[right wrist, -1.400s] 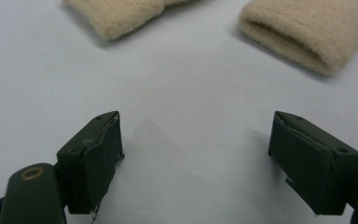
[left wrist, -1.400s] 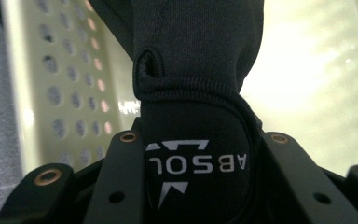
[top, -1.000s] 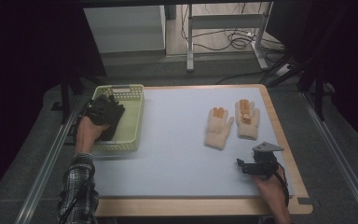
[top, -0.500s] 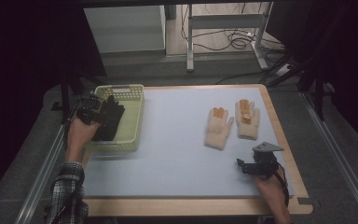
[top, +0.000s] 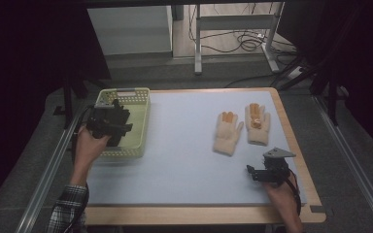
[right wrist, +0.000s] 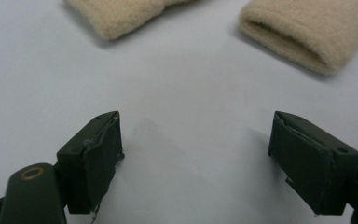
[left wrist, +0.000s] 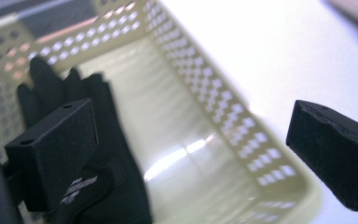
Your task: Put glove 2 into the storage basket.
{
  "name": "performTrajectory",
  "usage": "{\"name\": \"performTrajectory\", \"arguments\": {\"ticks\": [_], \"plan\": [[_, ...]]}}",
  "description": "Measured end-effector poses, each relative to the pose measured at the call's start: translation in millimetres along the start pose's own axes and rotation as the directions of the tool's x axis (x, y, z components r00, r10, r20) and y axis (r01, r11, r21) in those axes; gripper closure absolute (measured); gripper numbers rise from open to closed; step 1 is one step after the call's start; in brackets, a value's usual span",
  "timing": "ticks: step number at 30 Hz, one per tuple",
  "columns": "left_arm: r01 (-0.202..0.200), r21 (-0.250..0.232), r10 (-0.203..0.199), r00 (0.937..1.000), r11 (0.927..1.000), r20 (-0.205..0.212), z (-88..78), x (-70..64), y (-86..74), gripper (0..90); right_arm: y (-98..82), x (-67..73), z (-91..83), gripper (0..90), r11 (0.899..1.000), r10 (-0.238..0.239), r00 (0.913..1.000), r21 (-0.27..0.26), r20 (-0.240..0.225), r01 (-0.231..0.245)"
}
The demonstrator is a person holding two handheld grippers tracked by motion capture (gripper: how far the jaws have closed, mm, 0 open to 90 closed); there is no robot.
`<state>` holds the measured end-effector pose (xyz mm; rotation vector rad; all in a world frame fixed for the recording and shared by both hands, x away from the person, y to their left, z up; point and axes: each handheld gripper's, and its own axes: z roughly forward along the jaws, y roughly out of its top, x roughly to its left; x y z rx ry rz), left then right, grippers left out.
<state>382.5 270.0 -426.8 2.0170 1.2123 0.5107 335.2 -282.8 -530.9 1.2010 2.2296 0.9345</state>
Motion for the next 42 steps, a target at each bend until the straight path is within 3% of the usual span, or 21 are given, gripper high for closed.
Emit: {"name": "performTrajectory", "arguments": {"ticks": [3, 8, 13, 18, 25, 33, 42], "plan": [[-0.009, -0.049, 0.012, 0.9984, 0.9988, 0.055, -4.0, -11.5, 0.7, 1.7, 0.0, 0.0, 0.0, 17.2, 1.0, 0.0, 1.0, 0.0, 0.0, 0.0], [-0.053, -0.08, 0.061, 0.9933, 0.9954, 0.098, -7.5, -36.6, -0.6, 1.9, 0.0, -0.1, 0.1, 17.2, 1.0, -0.001, 1.0, -0.001, 0.0, 0.001], [-0.091, -0.153, 0.118, 0.9763, 0.9841, 0.181, -8.9, -66.8, -7.7, 2.2, 0.1, 0.0, -0.2, 17.2, 1.0, 0.0, 1.0, 0.002, 0.0, 0.0], [-0.139, -0.155, 0.171, 0.9621, 0.978, 0.213, -5.1, -98.1, -18.3, 2.4, 0.1, 0.0, -0.2, 17.2, 1.0, 0.0, 1.0, 0.002, -0.001, 0.0], [-0.152, -0.145, 0.185, 0.9492, 0.9777, 0.254, 9.1, -128.5, -41.2, 2.8, 0.0, 0.1, -0.2, 17.2, 1.0, 0.0, 1.0, 0.002, 0.0, 0.0], [-0.169, -0.077, 0.183, 0.952, 0.9826, 0.245, 32.0, -144.8, -72.2, 3.3, 0.1, 0.0, -0.1, 17.2, 1.0, 0.001, 1.0, 0.002, -0.001, -0.001], [-0.157, 0.024, 0.149, 0.9715, 0.9874, 0.184, 54.5, -138.0, -100.3, 3.2, 0.2, 0.1, 0.0, 15.8, 1.0, -0.001, 1.0, 0.004, -0.003, 0.001]]}}
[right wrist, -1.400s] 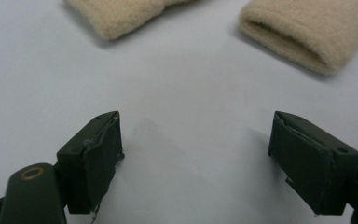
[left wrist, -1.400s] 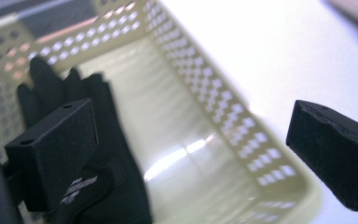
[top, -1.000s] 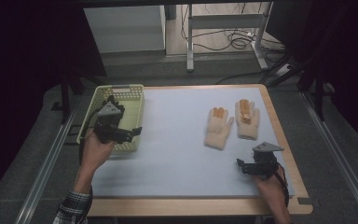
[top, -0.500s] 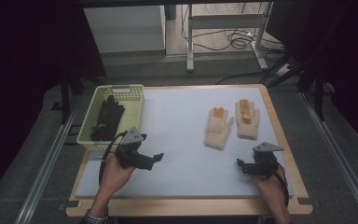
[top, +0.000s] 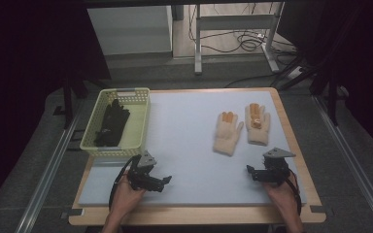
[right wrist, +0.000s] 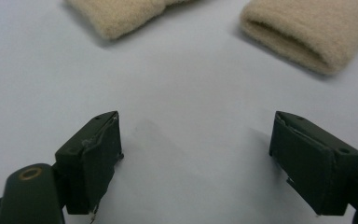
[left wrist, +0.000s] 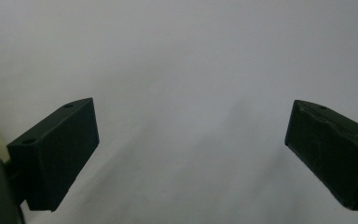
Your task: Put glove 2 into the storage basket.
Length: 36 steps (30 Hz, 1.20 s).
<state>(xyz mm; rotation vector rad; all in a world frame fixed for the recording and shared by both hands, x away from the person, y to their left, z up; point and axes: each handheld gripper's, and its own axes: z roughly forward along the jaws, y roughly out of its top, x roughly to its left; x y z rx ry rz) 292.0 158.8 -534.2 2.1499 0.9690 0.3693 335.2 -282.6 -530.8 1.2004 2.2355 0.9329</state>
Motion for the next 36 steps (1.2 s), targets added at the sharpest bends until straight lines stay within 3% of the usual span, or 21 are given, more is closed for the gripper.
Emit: {"name": "performTrajectory", "arguments": {"ticks": [5, 13, 19, 23, 29, 33, 36], "plan": [[0.029, 0.058, -0.027, 0.9992, 0.9979, -0.029, 9.2, 5.6, -9.8, 3.0, 0.3, 1.0, 0.6, 12.6, 1.0, -0.009, 0.9999, 0.006, -0.01, 0.01], [0.034, 0.038, -0.033, 0.9991, 0.9987, -0.028, 10.0, 6.5, -13.9, 2.1, 0.4, 0.8, 0.5, 12.9, 1.0, -0.011, 0.9998, 0.008, -0.015, 0.011], [0.033, 0.036, -0.032, 0.999, 0.9988, -0.029, 10.1, 6.4, -14.1, 2.1, 5.2, 4.2, 0.7, 19.7, 1.0, -0.011, 0.9989, 0.014, -0.045, 0.011], [0.033, 0.036, -0.032, 0.9991, 0.9988, -0.03, 10.0, 6.3, -14.2, 2.1, 20.8, 8.4, 3.6, 28.6, 1.0, -0.024, 0.9968, 0.005, -0.076, 0.024], [0.035, 0.035, -0.034, 0.999, 0.9988, -0.03, 10.1, 6.3, -14.3, 2.2, 58.2, 10.6, 12.0, 41.5, 0.998, -0.044, 0.9923, -0.045, -0.116, 0.039], [0.035, 0.034, -0.034, 0.999, 0.9988, -0.03, 10.1, 6.2, -14.4, 2.2, 82.1, 12.3, 27.2, 41.4, 0.997, -0.068, 0.9896, -0.051, -0.127, 0.062], [0.035, 0.034, -0.034, 0.999, 0.9988, -0.03, 10.1, 6.2, -14.4, 2.2, 97.0, 11.4, 43.2, 34.3, 0.996, -0.081, 0.9892, -0.052, -0.122, 0.075]]}}
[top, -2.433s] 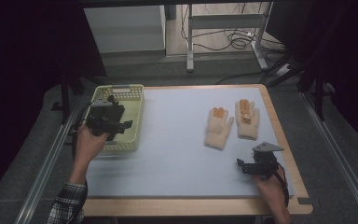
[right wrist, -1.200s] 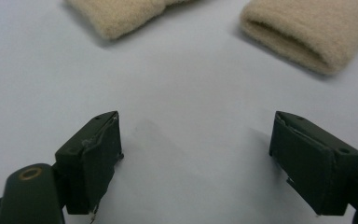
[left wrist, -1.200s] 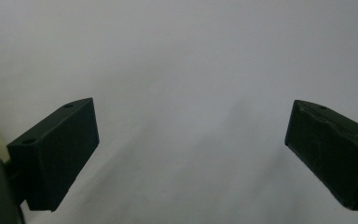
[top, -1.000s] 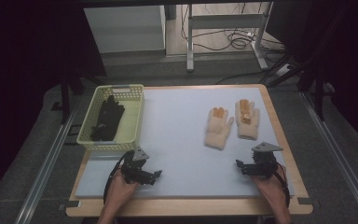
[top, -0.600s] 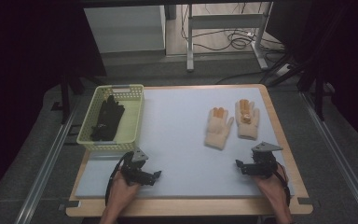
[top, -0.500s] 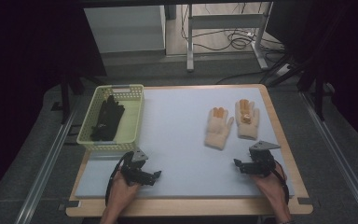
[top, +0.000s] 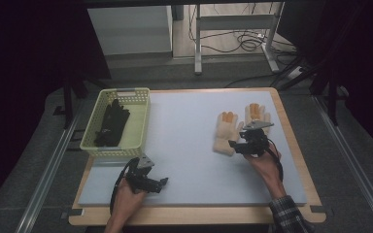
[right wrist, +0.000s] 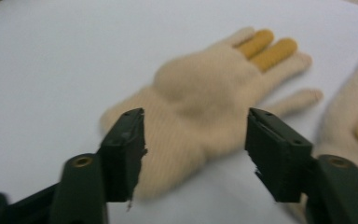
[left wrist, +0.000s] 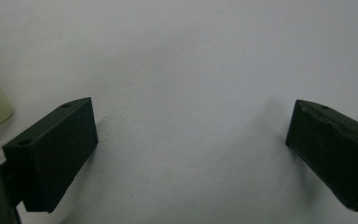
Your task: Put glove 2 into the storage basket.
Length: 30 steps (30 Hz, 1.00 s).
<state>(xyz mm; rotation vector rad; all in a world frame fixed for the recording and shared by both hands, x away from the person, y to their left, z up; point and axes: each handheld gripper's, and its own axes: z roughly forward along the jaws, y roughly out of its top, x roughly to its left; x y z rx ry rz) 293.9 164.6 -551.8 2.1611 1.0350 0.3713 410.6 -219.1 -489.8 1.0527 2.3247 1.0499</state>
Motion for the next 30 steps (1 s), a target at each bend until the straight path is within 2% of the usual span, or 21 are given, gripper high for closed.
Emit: {"name": "performTrajectory", "arguments": {"ticks": [4, 9, 12, 14, 16, 21, 23, 26, 30], "plan": [[0.0, 0.0, 0.0, 1.0, 1.0, 0.0, 0.0, 0.0, 0.0, 2.2, 12.5, -7.7, 23.8, 24.7, 1.0, 0.022, 0.9998, 0.004, 0.005, -0.022], [-0.002, 0.0, 0.002, 1.0, 1.0, 0.001, 0.0, 0.1, -0.1, 2.2, 15.1, -15.4, 53.5, 20.1, 0.999, 0.021, 0.9996, 0.037, 0.019, -0.022], [-0.001, 0.0, 0.001, 1.0, 1.0, 0.001, 0.0, 0.2, 0.0, 2.2, 13.0, -18.7, 66.8, 20.3, 0.997, 0.027, 0.9996, 0.067, 0.009, -0.027], [-0.001, 0.0, 0.001, 1.0, 1.0, 0.001, 0.0, 0.2, -0.1, 2.2, 12.1, -19.0, 71.5, 31.0, 0.996, 0.043, 0.9988, 0.078, -0.023, -0.041], [-0.001, 0.0, 0.001, 1.0, 1.0, 0.001, -0.1, 0.1, 0.0, 2.2, 12.0, -16.6, 70.5, 45.3, 0.996, 0.046, 0.9986, 0.072, -0.026, -0.044], [-0.002, 0.001, 0.002, 1.0, 1.0, 0.001, -0.1, 0.2, 0.0, 2.2, 13.2, -10.4, 65.1, 63.3, 0.994, 0.063, 0.9975, 0.095, -0.031, -0.06], [-0.005, 0.004, 0.005, 1.0, 1.0, 0.001, -0.3, 0.4, 0.0, 2.2, 14.0, -9.7, 59.6, 70.4, 0.995, 0.061, 0.9976, 0.082, -0.035, -0.058], [-0.005, 0.004, 0.004, 1.0, 1.0, 0.002, -0.3, 0.5, 0.0, 2.2, 18.3, -4.5, 45.8, 73.8, 0.997, 0.045, 0.9984, 0.057, -0.034, -0.043], [-0.003, 0.003, 0.003, 1.0, 1.0, 0.001, -0.2, 0.3, 0.0, 2.2, 24.6, 9.5, 21.6, 74.2, 0.999, 0.029, 0.9969, 0.025, -0.073, -0.027]]}}
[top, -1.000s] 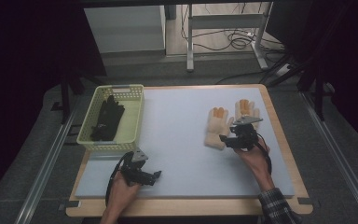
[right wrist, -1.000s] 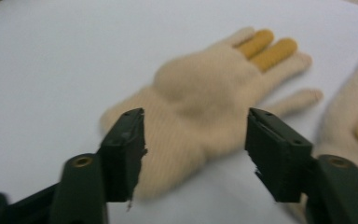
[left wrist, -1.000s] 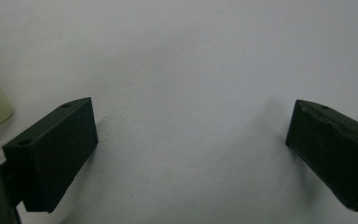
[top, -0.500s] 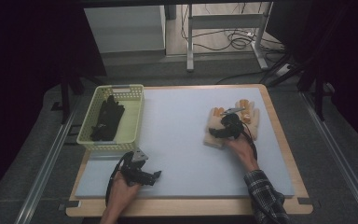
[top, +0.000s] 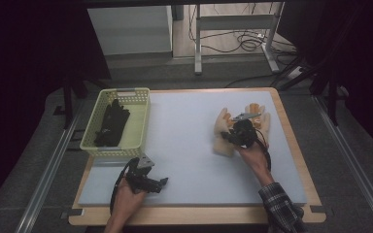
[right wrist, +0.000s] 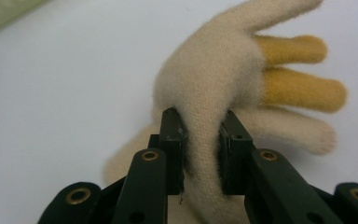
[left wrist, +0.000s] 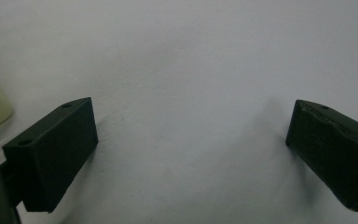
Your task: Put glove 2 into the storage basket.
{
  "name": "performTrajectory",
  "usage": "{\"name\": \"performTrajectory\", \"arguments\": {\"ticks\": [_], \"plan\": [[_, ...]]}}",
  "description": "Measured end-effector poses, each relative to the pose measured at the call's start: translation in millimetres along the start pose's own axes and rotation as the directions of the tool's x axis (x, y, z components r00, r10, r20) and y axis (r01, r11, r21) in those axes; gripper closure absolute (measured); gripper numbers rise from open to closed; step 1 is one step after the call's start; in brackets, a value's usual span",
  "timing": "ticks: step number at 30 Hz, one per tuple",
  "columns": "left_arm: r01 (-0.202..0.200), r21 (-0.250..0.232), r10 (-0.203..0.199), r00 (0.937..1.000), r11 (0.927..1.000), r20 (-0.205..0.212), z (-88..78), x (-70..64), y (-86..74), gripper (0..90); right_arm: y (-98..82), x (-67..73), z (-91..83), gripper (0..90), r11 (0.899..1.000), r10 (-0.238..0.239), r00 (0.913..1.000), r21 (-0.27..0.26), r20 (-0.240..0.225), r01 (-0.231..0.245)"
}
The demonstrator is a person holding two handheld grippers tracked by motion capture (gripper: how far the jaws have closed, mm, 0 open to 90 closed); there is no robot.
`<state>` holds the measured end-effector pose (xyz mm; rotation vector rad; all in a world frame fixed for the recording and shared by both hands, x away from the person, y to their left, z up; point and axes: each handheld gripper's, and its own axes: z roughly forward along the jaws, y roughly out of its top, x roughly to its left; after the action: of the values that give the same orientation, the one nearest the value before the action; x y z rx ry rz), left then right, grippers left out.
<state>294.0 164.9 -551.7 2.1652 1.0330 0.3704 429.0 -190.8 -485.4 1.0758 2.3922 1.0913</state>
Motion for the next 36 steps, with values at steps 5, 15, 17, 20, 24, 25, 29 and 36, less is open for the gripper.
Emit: {"name": "performTrajectory", "arguments": {"ticks": [5, 15, 17, 20, 24, 25, 29, 36], "plan": [[-0.001, 0.0, 0.001, 1.0, 1.0, 0.0, 0.0, 0.1, 0.0, 2.2, 0.0, 35.8, -28.2, 73.5, 0.999, -0.028, 0.9967, -0.024, -0.076, 0.026], [0.0, -0.002, 0.0, 1.0, 1.0, -0.001, 0.1, -0.1, -0.1, 2.2, -38.3, 103.7, -16.0, 48.0, 0.996, -0.071, 0.9852, 0.042, -0.156, 0.079], [-0.001, -0.001, 0.001, 1.0, 1.0, -0.002, 0.1, 0.0, -0.1, 2.2, -44.0, 106.7, -14.6, 40.8, 0.996, -0.07, 0.9834, 0.05, -0.167, 0.079], [0.0, -0.002, 0.0, 1.0, 1.0, -0.001, 0.1, -0.1, -0.1, 2.2, -44.2, 96.8, -23.1, 39.2, 0.998, -0.055, 0.9851, 0.012, -0.163, 0.058], [-0.002, 0.001, 0.002, 1.0, 1.0, 0.0, 0.0, 0.1, 0.0, 2.2, -39.2, 75.1, -34.2, 54.7, 0.999, -0.039, 0.9946, -0.015, -0.096, 0.038], [-0.002, 0.0, 0.002, 1.0, 1.0, 0.0, 0.0, 0.1, 0.0, 2.2, -38.4, 69.8, -33.8, 59.5, 0.999, -0.036, 0.9967, -0.011, -0.072, 0.036], [-0.002, 0.0, 0.002, 1.0, 1.0, 0.0, 0.0, 0.1, 0.0, 2.2, -38.3, 53.1, -20.0, 65.1, 1.0, 0.008, 0.9974, 0.018, -0.072, -0.007], [-0.001, 0.0, 0.001, 1.0, 1.0, 0.0, 0.0, 0.1, -0.1, 2.2, -43.2, 56.0, -1.3, 58.5, 0.998, 0.042, 0.9922, 0.044, -0.117, -0.037]]}}
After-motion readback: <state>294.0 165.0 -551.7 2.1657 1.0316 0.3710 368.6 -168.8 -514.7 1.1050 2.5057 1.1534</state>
